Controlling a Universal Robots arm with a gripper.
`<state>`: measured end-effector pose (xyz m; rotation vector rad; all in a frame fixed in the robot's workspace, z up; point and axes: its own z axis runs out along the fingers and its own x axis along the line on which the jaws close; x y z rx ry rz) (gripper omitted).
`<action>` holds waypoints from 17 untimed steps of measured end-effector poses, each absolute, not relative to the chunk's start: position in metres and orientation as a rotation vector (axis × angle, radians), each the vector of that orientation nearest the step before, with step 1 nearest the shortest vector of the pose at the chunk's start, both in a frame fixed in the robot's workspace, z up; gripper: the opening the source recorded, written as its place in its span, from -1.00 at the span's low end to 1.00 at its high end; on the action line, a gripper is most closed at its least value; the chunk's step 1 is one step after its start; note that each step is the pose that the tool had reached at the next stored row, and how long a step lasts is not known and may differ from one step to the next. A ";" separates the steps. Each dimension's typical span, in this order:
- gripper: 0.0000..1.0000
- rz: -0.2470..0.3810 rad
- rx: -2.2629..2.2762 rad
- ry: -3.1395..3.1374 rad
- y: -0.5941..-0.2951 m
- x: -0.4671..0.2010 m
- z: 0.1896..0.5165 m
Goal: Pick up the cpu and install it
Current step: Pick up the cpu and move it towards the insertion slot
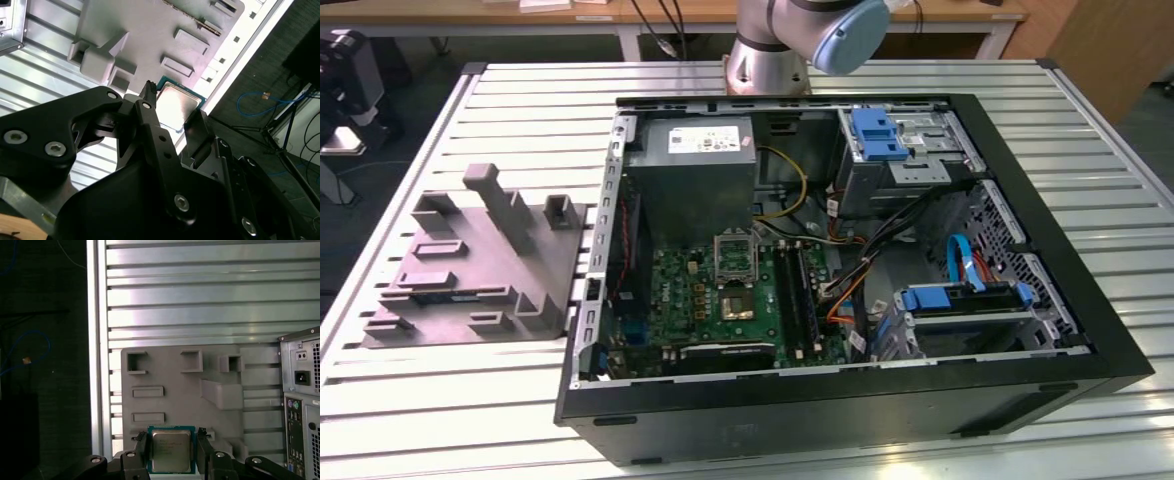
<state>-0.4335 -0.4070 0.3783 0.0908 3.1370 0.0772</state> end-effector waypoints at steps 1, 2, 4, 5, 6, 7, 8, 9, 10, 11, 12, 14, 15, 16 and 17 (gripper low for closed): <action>-0.06 0.077 0.091 3.137 -0.407 -0.433 0.379; -0.06 0.077 0.091 3.137 -0.407 -0.433 0.380; -0.06 0.077 0.091 3.137 -0.407 -0.433 0.381; -0.06 0.077 0.091 3.137 -0.407 -0.433 0.382; -0.06 0.077 0.091 3.137 -0.407 -0.433 0.382; -0.06 0.077 0.091 3.137 -0.407 -0.433 0.383; -0.06 0.077 0.091 3.137 -0.407 -0.433 0.384; -0.06 0.077 0.091 3.137 -0.407 -0.433 0.385; -0.06 0.077 0.091 3.137 -0.407 -0.433 0.386; -0.06 0.077 0.091 3.137 -0.407 -0.433 0.386; -0.06 0.077 0.091 3.137 -0.407 -0.433 0.387; -0.06 0.077 0.091 3.137 -0.407 -0.433 0.388; -0.06 0.077 0.091 3.137 -0.407 -0.433 0.388; -0.06 0.077 0.091 3.137 -0.407 -0.433 0.388; -0.06 0.077 0.091 3.137 -0.407 -0.433 0.388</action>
